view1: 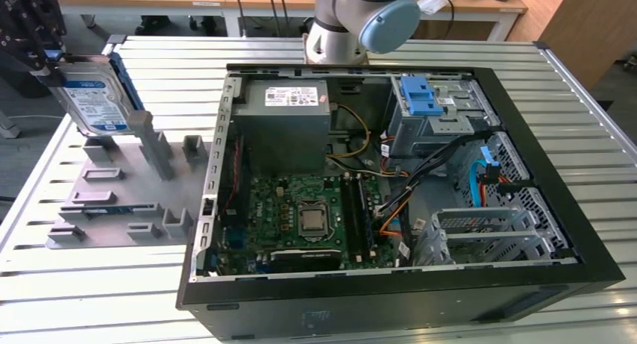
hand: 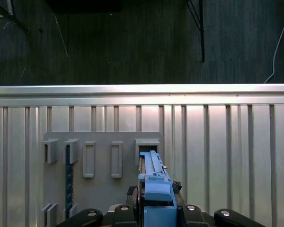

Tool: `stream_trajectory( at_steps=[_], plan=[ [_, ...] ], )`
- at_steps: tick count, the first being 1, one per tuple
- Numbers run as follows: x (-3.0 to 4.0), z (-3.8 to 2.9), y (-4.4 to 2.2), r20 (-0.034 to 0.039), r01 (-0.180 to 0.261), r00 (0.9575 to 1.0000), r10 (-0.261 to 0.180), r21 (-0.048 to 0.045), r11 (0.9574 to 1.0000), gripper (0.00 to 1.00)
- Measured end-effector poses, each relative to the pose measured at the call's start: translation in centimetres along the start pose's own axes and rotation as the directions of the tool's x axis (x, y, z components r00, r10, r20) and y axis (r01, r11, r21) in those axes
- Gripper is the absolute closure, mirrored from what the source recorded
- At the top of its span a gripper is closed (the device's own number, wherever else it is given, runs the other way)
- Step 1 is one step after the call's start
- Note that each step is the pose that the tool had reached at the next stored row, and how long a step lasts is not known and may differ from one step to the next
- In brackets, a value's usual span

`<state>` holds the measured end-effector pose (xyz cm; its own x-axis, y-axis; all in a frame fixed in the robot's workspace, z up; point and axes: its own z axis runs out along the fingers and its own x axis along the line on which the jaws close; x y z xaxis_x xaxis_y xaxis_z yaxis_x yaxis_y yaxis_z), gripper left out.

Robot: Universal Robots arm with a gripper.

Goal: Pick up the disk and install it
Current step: 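Pick up the disk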

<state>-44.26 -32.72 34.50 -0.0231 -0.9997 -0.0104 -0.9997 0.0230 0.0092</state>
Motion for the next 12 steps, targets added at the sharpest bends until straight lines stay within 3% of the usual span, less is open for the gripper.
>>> stream_trajectory(
  at_steps=[12],
  plan=[
    [0.0, -0.38, 0.0, 0.0, 0.0, 1.0, 0.0, 0.0001, 1.0, 0.64]
  ],
)
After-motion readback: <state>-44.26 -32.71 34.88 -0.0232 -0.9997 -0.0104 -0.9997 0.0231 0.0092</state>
